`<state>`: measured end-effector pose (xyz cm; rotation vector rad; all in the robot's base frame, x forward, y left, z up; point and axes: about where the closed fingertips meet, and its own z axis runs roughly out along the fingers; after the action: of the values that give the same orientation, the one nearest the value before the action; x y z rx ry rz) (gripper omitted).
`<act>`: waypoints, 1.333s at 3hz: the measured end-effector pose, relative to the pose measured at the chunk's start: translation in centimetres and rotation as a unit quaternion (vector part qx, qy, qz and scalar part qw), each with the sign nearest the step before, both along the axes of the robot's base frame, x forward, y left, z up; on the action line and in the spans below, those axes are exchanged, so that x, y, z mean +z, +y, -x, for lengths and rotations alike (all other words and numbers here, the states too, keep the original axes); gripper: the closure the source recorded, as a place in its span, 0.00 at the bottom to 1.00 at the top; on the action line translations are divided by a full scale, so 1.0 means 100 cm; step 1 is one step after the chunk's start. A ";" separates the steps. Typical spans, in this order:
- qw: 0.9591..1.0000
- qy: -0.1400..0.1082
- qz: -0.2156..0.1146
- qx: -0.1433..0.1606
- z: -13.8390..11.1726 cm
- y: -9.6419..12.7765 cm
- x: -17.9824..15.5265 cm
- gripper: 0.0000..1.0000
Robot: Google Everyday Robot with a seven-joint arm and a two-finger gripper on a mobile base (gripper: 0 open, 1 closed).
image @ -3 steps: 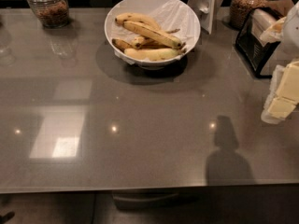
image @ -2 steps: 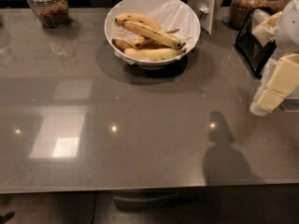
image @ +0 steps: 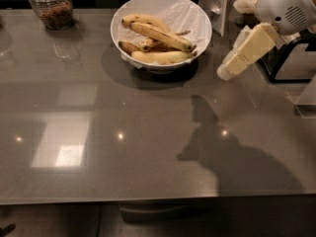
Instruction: Pick banana from white bowl
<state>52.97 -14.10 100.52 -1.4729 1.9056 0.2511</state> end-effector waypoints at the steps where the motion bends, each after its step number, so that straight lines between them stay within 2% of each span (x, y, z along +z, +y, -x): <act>1: 0.998 -0.025 -0.050 0.002 -0.053 0.037 0.011 0.00; 2: 0.998 -0.025 -0.050 0.002 -0.053 0.037 0.011 0.00; 3: 0.998 -0.035 -0.050 -0.001 -0.060 0.039 0.011 0.00; 4: 0.998 -0.050 -0.042 -0.004 -0.090 0.050 0.004 0.00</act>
Offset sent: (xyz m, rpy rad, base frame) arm 0.0442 0.0300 0.0091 0.0851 -0.0391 0.0018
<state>61.94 -9.07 100.90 -1.3969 1.7983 0.2463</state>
